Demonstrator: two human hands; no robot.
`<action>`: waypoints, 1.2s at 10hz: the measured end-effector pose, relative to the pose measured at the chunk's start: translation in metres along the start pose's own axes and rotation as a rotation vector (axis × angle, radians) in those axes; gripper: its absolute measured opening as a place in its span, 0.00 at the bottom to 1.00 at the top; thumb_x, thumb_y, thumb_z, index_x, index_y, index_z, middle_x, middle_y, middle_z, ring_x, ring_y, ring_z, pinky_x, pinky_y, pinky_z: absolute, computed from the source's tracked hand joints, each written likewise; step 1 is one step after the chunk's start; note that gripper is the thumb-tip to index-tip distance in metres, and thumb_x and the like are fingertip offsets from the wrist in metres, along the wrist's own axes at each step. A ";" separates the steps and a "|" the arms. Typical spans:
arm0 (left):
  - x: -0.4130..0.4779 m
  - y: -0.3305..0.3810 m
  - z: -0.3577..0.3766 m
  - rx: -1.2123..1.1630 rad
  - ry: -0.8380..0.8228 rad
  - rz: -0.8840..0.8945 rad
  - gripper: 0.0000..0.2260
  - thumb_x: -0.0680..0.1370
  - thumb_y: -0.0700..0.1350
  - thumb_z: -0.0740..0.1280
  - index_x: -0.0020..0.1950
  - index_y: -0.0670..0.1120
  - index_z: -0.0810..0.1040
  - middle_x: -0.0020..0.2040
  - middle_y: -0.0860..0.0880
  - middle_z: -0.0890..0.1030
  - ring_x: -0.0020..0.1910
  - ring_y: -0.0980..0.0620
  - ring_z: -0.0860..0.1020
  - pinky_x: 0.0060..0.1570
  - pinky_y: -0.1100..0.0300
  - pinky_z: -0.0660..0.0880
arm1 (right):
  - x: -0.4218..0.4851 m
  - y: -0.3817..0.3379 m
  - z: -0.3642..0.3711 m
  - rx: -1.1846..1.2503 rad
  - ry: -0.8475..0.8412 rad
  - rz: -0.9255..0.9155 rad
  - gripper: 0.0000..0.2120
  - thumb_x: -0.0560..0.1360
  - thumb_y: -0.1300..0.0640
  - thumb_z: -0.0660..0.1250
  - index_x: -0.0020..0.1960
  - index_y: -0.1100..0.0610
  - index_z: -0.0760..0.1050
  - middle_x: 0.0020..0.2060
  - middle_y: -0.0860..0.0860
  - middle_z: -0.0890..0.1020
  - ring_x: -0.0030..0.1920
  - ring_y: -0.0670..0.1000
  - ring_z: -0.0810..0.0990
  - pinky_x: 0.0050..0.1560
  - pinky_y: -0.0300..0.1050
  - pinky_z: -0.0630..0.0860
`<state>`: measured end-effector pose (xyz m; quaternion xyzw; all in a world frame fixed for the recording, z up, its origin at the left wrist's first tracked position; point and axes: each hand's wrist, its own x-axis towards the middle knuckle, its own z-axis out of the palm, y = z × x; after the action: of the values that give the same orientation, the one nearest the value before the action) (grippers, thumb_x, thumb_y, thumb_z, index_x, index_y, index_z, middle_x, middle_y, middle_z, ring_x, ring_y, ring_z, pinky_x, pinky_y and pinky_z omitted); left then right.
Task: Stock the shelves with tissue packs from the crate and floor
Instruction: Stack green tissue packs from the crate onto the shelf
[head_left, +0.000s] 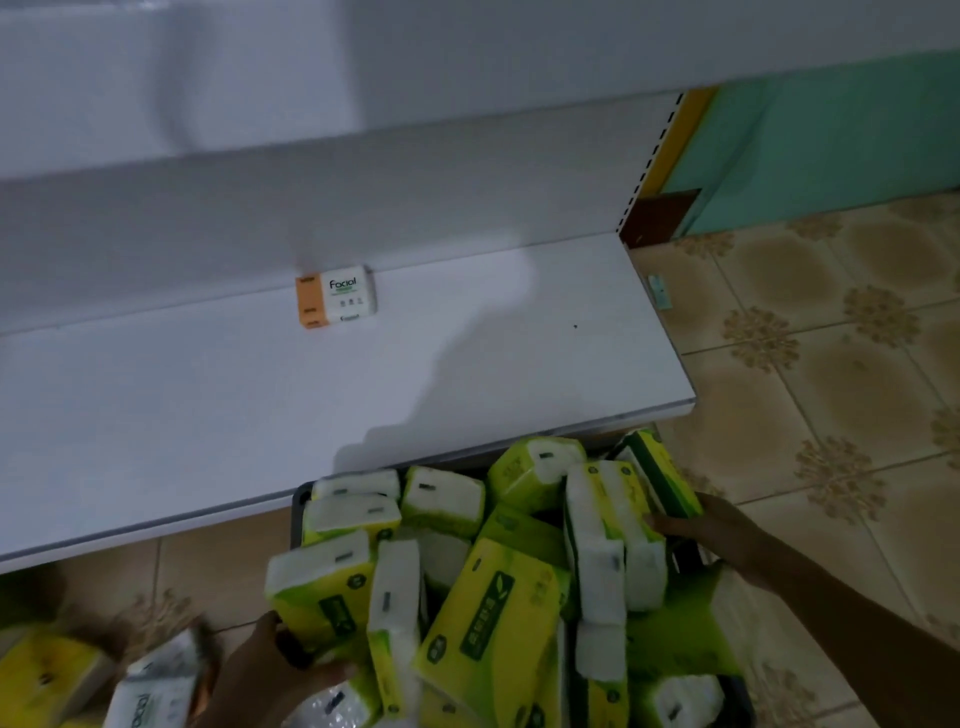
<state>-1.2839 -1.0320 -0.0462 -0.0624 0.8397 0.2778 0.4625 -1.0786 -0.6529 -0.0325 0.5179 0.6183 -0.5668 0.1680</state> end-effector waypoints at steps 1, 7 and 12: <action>0.011 -0.017 -0.007 0.061 0.022 0.017 0.55 0.30 0.67 0.75 0.53 0.46 0.71 0.44 0.43 0.82 0.49 0.44 0.80 0.52 0.51 0.75 | 0.004 -0.010 0.003 -0.027 0.009 -0.002 0.29 0.57 0.45 0.80 0.52 0.57 0.77 0.41 0.52 0.83 0.41 0.53 0.82 0.38 0.45 0.75; -0.018 0.003 -0.014 0.201 0.146 0.303 0.35 0.61 0.50 0.80 0.63 0.46 0.69 0.53 0.47 0.80 0.51 0.50 0.77 0.45 0.63 0.67 | -0.011 -0.026 0.021 -0.112 0.179 -0.117 0.20 0.75 0.56 0.67 0.65 0.57 0.71 0.46 0.57 0.81 0.41 0.58 0.81 0.47 0.52 0.77; -0.046 0.039 -0.034 0.317 0.226 0.600 0.39 0.67 0.47 0.76 0.73 0.48 0.59 0.66 0.44 0.70 0.65 0.45 0.68 0.58 0.56 0.67 | -0.067 -0.063 0.080 -0.418 0.370 -0.468 0.29 0.76 0.48 0.64 0.74 0.55 0.61 0.72 0.54 0.66 0.72 0.55 0.63 0.72 0.51 0.60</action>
<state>-1.2975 -1.0238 0.0215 0.2294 0.8991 0.2588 0.2683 -1.1343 -0.7415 0.0299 0.4108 0.8425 -0.3478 0.0214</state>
